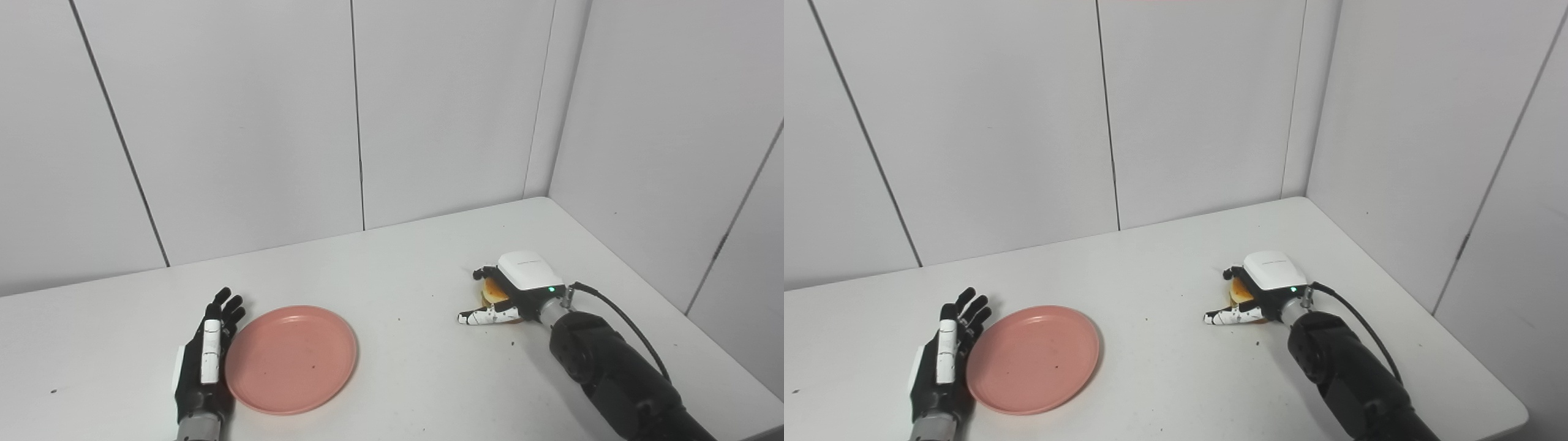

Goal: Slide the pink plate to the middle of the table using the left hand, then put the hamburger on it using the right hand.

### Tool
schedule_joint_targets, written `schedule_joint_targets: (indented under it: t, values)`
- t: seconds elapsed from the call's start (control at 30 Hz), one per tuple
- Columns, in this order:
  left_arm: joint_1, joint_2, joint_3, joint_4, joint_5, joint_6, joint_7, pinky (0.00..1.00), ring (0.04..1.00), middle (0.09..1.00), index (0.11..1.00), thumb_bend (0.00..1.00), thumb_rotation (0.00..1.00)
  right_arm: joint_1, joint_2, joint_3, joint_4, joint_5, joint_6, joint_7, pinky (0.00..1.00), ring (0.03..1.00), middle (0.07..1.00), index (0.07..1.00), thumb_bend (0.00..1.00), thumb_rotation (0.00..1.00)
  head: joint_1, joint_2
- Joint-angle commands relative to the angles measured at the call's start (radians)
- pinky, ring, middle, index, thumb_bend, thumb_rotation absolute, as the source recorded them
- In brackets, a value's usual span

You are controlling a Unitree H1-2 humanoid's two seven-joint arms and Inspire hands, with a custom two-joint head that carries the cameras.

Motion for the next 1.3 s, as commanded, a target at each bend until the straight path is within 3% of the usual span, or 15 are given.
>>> schedule_joint_targets:
  t: [0.0, 0.13, 0.33, 0.57, 0.93, 1.07, 1.27]
  values:
    - [0.019, -0.007, 0.0, 0.01, -0.011, 0.037, 0.0, 1.0, 0.9, 0.879, 0.852, 0.87, 0.87, -0.033, -0.017, -0.009, -0.004, 0.02, 0.021, -0.017, 0.62, 0.73, 0.762, 0.721, 0.85, 0.75, 0.004, 0.002]
    - [0.021, -0.008, -0.002, 0.008, -0.008, 0.037, 0.002, 1.0, 0.896, 0.876, 0.85, 0.87, 0.86, -0.025, -0.013, -0.01, 0.008, 0.036, 0.018, -0.037, 0.58, 0.717, 0.755, 0.714, 0.84, 0.72, 0.004, 0.006]
    - [0.023, -0.008, -0.005, 0.005, -0.003, 0.039, 0.006, 1.0, 0.887, 0.869, 0.849, 0.87, 0.88, -0.019, -0.008, -0.006, 0.033, 0.055, 0.011, -0.084, 0.49, 0.616, 0.698, 0.676, 0.74, 0.58, 0.005, 0.006]
    - [0.025, -0.008, -0.008, 0.0, -0.006, 0.046, 0.002, 1.0, 0.89, 0.877, 0.853, 0.88, 0.88, -0.026, -0.013, 0.006, 0.062, 0.076, -0.001, -0.121, 0.48, 0.569, 0.65, 0.646, 0.7, 0.5, 0.008, 0.008]
    - [0.036, -0.012, -0.016, -0.026, 0.007, 0.064, 0.012, 0.99, 0.886, 0.878, 0.847, 0.88, 0.89, -0.055, -0.029, 0.043, 0.159, 0.093, -0.039, -0.198, 0.51, 0.584, 0.637, 0.618, 0.7, 0.47, 0.021, 0.015]
    - [0.034, -0.011, -0.015, -0.024, 0.006, 0.064, 0.01, 0.99, 0.893, 0.883, 0.857, 0.88, 0.89, -0.056, -0.031, 0.045, 0.136, 0.093, -0.064, -0.245, 0.47, 0.541, 0.596, 0.588, 0.69, 0.45, 0.021, 0.017]
    - [0.031, -0.014, -0.019, -0.023, 0.017, 0.069, 0.018, 0.97, 0.883, 0.881, 0.861, 0.88, 0.9, -0.069, -0.045, 0.043, 0.06, 0.09, -0.109, -0.279, 0.36, 0.42, 0.484, 0.515, 0.68, 0.34, 0.029, 0.016]
